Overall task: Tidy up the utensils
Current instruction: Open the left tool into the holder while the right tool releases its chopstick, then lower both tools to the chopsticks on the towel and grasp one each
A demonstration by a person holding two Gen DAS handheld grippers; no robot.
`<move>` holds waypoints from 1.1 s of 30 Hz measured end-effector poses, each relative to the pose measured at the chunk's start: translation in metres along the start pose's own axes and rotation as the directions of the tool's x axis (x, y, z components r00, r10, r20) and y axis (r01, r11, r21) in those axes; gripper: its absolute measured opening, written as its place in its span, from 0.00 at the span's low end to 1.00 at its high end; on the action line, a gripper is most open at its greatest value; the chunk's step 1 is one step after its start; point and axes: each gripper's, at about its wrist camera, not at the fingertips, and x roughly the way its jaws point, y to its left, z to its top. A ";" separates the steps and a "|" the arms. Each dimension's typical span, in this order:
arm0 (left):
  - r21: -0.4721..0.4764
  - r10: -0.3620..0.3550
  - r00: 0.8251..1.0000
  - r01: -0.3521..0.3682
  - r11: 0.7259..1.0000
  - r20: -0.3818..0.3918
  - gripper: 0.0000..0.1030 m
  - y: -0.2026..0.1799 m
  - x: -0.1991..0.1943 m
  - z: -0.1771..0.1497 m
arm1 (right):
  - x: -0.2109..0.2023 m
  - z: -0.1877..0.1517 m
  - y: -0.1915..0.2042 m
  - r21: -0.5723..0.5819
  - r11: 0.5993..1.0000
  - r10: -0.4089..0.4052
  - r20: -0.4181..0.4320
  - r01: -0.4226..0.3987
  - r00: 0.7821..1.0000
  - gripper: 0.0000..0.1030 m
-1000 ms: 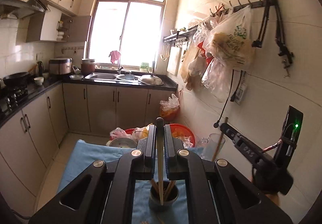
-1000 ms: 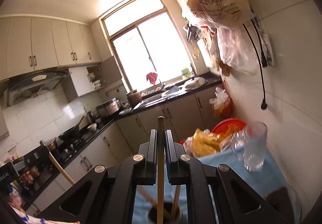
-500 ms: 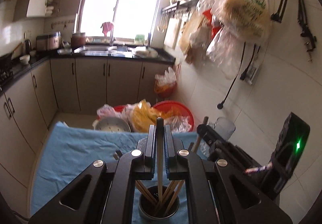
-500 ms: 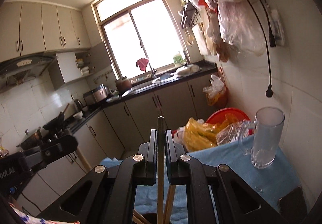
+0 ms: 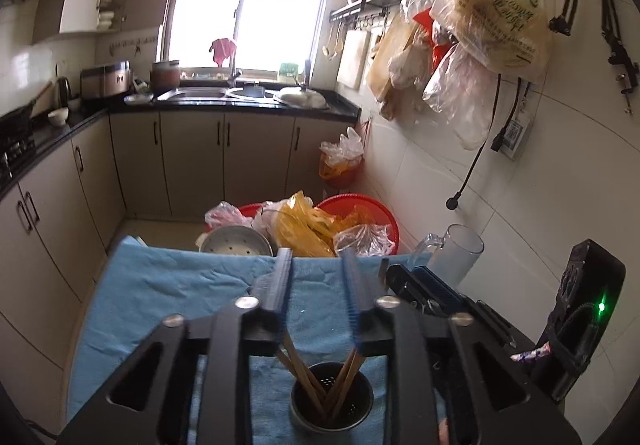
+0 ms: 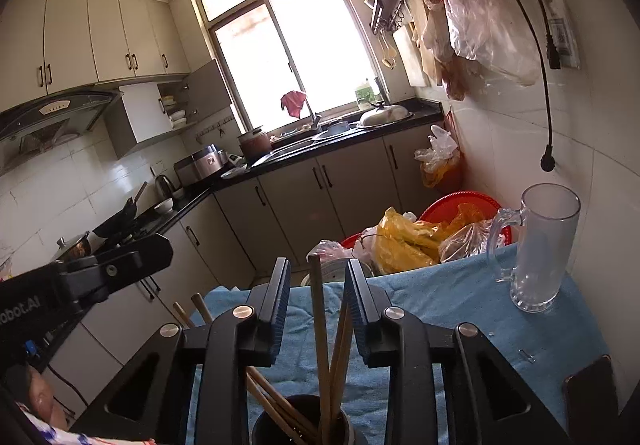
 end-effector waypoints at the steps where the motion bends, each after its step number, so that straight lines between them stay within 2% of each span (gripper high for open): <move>1: 0.000 -0.002 1.000 0.002 1.000 0.005 0.27 0.000 -0.005 0.000 | -0.006 0.001 0.000 0.000 1.000 0.001 0.003 -0.001 1.000 0.30; 3: -0.007 -0.005 1.000 0.005 1.000 0.007 0.29 0.001 -0.018 -0.002 | -0.021 0.000 0.000 -0.008 1.000 0.005 0.011 -0.005 1.000 0.31; 7: -0.022 0.006 1.000 -0.005 1.000 0.015 0.39 0.009 -0.048 -0.020 | -0.061 -0.016 -0.003 -0.038 0.999 0.000 0.004 0.000 1.000 0.47; 9: -0.023 0.020 1.000 -0.019 1.000 0.012 0.43 0.015 -0.062 -0.038 | -0.074 -0.034 -0.007 -0.052 0.999 0.013 -0.036 -0.015 0.999 0.49; 11: -0.025 0.052 0.999 -0.052 0.998 -0.013 0.45 0.024 -0.070 -0.065 | -0.078 -0.065 -0.011 -0.077 0.996 0.040 -0.147 -0.052 0.988 0.49; 14: -0.037 0.056 0.993 -0.060 0.997 -0.104 0.45 0.034 -0.065 -0.106 | -0.074 -0.113 -0.013 -0.109 0.990 0.058 -0.305 -0.095 0.950 0.48; 16: -0.058 0.054 0.982 -0.065 0.996 -0.181 0.45 0.041 -0.056 -0.139 | -0.069 -0.153 -0.010 -0.125 0.983 0.072 -0.423 -0.137 0.903 0.41; 18: -0.081 0.056 0.962 -0.080 0.993 -0.268 0.45 0.048 -0.042 -0.174 | -0.067 -0.182 -0.007 -0.152 0.976 0.065 -0.491 -0.159 0.869 0.37; 20: -0.123 0.042 0.938 -0.089 0.988 -0.343 0.35 0.054 -0.029 -0.205 | -0.066 -0.202 -0.002 -0.192 0.969 0.033 -0.516 -0.153 0.856 0.37; 21: -0.131 0.035 0.930 -0.089 0.987 -0.367 0.28 0.056 -0.025 -0.215 | -0.065 -0.208 0.000 -0.207 0.967 0.018 -0.521 -0.147 0.853 0.37; 22: -0.137 0.029 0.919 -0.089 0.987 -0.393 0.26 0.055 -0.019 -0.225 | -0.064 -0.214 0.002 -0.225 0.964 0.001 -0.523 -0.139 0.852 0.36; 30: -0.067 0.064 0.887 -0.106 0.992 -0.458 0.25 0.037 0.009 -0.248 | -0.067 -0.220 -0.001 -0.254 0.963 -0.053 -0.513 -0.092 0.857 0.30; 32: -0.052 0.074 0.892 -0.109 0.993 -0.446 0.22 0.034 0.008 -0.250 | -0.066 -0.223 -0.002 -0.253 0.963 -0.055 -0.513 -0.090 0.857 0.28; 33: -0.046 0.073 0.892 -0.105 0.993 -0.447 0.17 0.032 0.007 -0.250 | -0.065 -0.223 0.000 -0.258 0.962 -0.060 -0.511 -0.086 0.858 0.27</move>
